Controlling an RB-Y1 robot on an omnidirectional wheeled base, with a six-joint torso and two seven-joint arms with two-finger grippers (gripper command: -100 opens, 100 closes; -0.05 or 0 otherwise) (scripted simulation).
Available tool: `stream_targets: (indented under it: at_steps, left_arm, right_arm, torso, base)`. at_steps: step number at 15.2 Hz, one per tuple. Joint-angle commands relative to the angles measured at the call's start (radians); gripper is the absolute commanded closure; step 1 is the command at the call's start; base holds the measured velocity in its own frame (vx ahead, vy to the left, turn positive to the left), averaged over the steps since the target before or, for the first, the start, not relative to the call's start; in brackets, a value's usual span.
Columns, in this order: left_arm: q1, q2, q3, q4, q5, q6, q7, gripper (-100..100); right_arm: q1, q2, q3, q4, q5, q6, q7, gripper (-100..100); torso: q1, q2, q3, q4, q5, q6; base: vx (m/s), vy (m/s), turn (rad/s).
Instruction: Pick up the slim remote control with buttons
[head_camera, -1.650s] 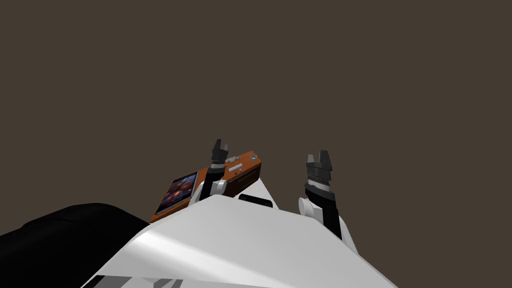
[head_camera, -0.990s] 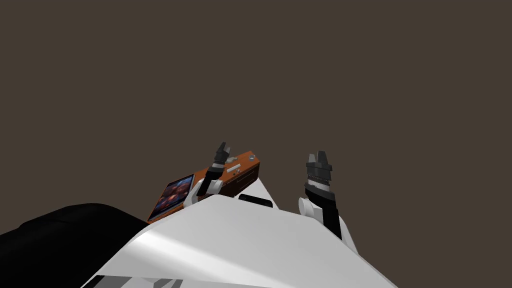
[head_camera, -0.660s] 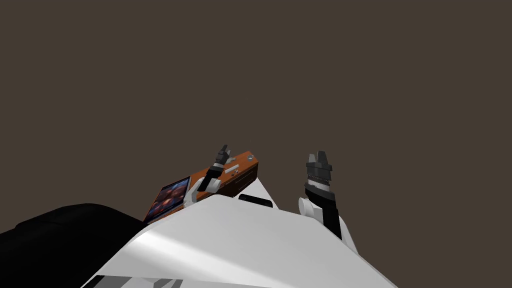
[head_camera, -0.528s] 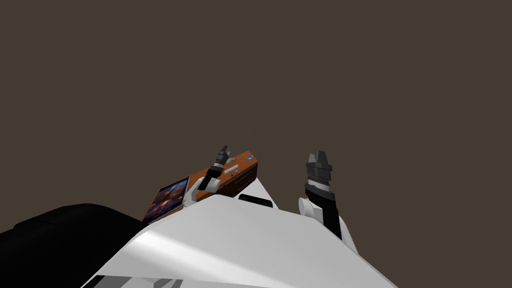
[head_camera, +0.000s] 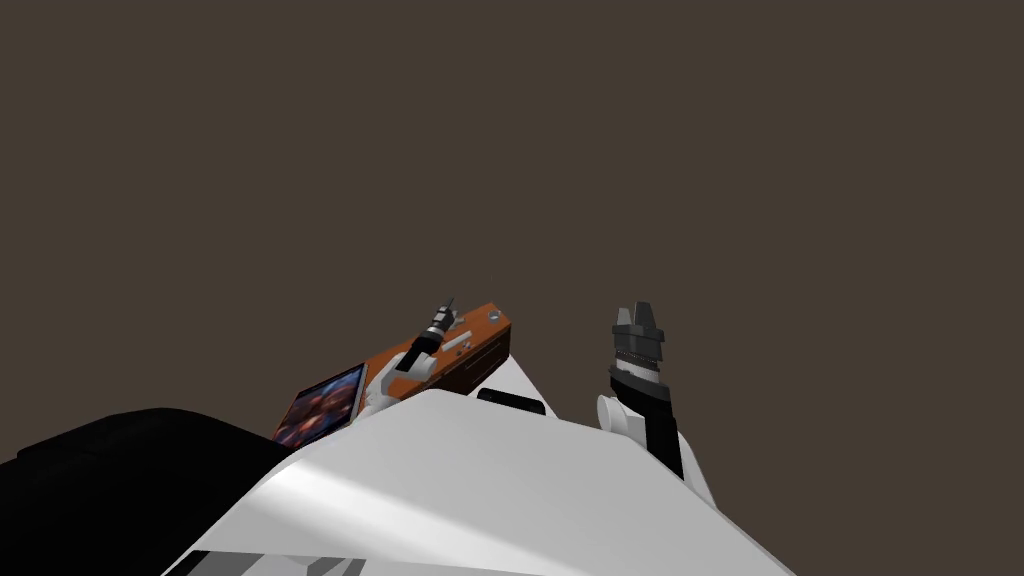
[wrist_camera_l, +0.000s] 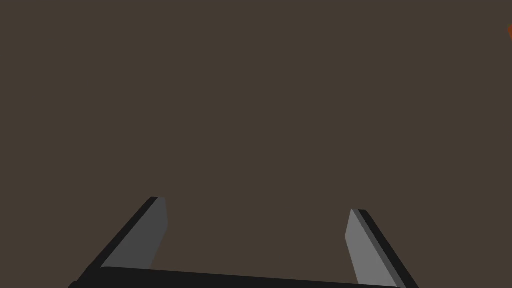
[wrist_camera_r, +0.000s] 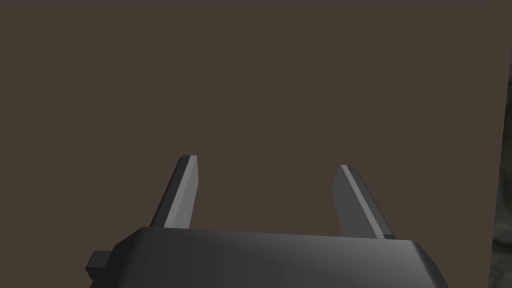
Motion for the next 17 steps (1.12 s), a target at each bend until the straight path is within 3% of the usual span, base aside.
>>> stream_targets:
  at_steps: [1,2,4,5,7,8,10,13,15,16,17]
  left_arm:
    - [-0.012,0.011,0.004,0.04,0.009,0.011,0.004,-100]
    - [-0.028,0.031,0.012,0.065,0.034,0.055,0.01,-100]
    - [-0.028,0.031,0.012,0.09,0.034,0.055,0.01,-100]
    - [-0.045,0.049,0.021,0.123,0.059,0.1,0.017,-100]
    - [-0.045,0.049,0.021,0.142,0.059,0.1,0.017,-100]
    - [-0.062,0.067,0.029,0.172,0.085,0.147,0.023,-100]
    - [-0.062,0.067,0.029,0.195,0.085,0.147,0.023,-100]
    - [-0.097,0.099,0.048,0.281,0.138,0.219,0.037,-100]
    - [-0.097,0.099,0.048,0.304,0.138,0.242,0.037,-100]
    - [-0.115,0.113,0.057,0.348,0.165,0.276,0.044,-100]
    - [-0.115,0.113,0.057,0.36,0.165,0.291,0.044,-100]
  right_arm:
    - [0.0,0.0,0.0,0.0,0.0,0.0,0.0,0]
    - [0.0,0.0,0.0,0.0,0.0,0.0,0.0,0]
    - [0.0,0.0,0.0,0.0,0.0,0.0,0.0,0]
    - [0.0,0.0,0.0,0.0,0.0,0.0,0.0,0]
    - [0.0,0.0,0.0,0.0,0.0,0.0,0.0,0]
    - [0.0,0.0,0.0,0.0,0.0,0.0,0.0,0]
    - [0.0,0.0,0.0,0.0,0.0,0.0,0.0,0]
    - [0.0,0.0,0.0,0.0,0.0,0.0,0.0,0]
    - [0.0,0.0,0.0,0.0,0.0,0.0,0.0,0]
    - [0.0,0.0,0.0,0.0,0.0,0.0,0.0,0]
    - [0.0,0.0,0.0,0.0,0.0,0.0,0.0,0]
  torso:
    - [0.0,0.0,0.0,0.0,0.0,0.0]
    - [0.0,0.0,0.0,0.0,0.0,0.0]
    - [0.0,0.0,0.0,0.0,0.0,0.0]
    - [0.0,0.0,0.0,0.0,0.0,0.0]
    - [0.0,0.0,0.0,0.0,0.0,0.0]
    - [0.0,0.0,0.0,0.0,0.0,0.0]
    - [0.0,0.0,0.0,0.0,0.0,0.0]
    - [0.0,0.0,0.0,0.0,0.0,0.0]
    - [0.0,-0.001,0.0,0.0,0.0,0.0]
    - [0.0,0.0,0.0,0.0,0.0,0.0]
    - [0.0,0.0,0.0,0.0,0.0,0.0]
  base:
    - [0.005,-0.004,-0.03]
    - [0.007,-0.009,-0.1]
    - [0.007,-0.007,-0.074]
    - [0.006,-0.009,-0.115]
    - [0.007,-0.006,-0.08]
    - [0.007,-0.009,-0.119]
    - [0.009,-0.005,-0.087]
    - [0.01,-0.007,-0.124]
    - [0.013,-0.003,-0.09]
    - [0.012,-0.007,-0.106]
    - [0.012,-0.006,-0.116]
